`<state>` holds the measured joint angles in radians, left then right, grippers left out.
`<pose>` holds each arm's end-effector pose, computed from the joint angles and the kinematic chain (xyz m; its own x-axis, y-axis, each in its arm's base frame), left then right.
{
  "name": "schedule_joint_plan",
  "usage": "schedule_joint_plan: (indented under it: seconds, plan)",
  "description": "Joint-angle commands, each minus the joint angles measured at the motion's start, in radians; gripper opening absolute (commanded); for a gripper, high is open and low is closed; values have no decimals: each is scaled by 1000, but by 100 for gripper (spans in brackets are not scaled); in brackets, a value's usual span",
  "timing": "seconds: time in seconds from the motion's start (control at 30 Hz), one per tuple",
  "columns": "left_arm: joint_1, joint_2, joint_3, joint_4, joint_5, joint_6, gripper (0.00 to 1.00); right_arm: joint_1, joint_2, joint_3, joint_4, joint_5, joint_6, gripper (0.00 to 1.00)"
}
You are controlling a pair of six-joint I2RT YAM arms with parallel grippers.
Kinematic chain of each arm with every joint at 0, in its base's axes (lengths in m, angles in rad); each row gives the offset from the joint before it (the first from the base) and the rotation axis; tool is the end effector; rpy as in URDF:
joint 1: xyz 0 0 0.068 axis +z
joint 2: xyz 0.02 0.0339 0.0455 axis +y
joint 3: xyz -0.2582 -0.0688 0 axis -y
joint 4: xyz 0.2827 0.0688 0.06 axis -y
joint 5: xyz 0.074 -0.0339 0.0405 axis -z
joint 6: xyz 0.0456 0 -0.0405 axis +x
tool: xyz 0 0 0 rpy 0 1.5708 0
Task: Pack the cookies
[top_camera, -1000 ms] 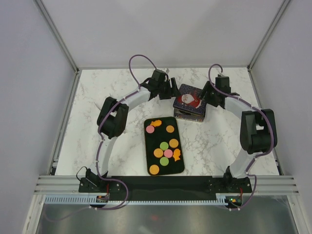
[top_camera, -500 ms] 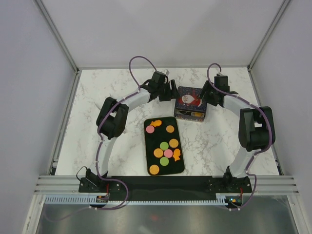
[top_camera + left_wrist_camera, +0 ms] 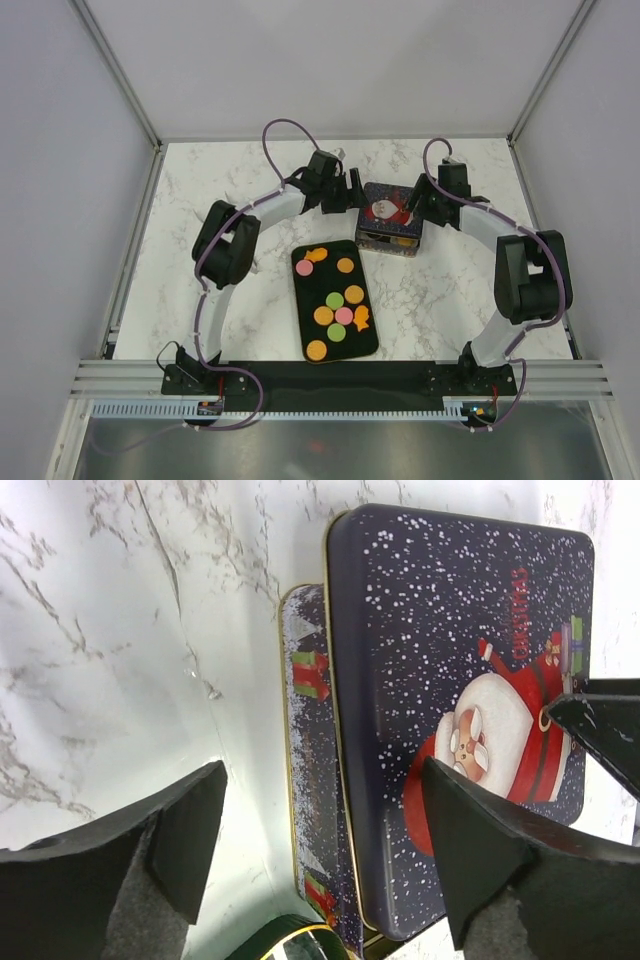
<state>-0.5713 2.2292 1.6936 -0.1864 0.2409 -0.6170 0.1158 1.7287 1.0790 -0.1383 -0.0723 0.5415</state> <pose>0.4488 -0.3014 0.1469 -0.8444 -0.1252 -0.5209 0.2295 0.7941 -0.5628 0.4032 0.0502 0.1605 -0.6889 0.4374 -0.5780 0.2208 0.8861 0.4074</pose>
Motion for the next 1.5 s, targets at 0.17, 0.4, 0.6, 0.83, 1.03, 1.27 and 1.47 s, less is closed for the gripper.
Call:
schedule_joint_plan:
  seconds: [0.17,0.4,0.6,0.83,1.03,1.27,1.47]
  plan:
    - [-15,-91,-78,1,107,25,88,16,-113,-80,20,-37,-6,75]
    - [-15,-143,-104,33,132,20,93,18,-139,-119,42,-23,-5,76]
    - [-10,-189,-91,16,135,36,95,16,-124,-116,60,-43,-6,77]
    - [-22,-276,-218,15,97,-32,94,12,-133,-122,60,-34,-20,78]
    - [-126,-393,-353,42,-101,-203,93,10,-146,-123,62,-46,-18,78]
    - [-208,-399,-376,87,-213,-362,95,8,-159,-136,66,-52,-23,78]
    - [-223,-378,-376,93,-238,-434,96,8,-158,-143,68,-52,-29,77]
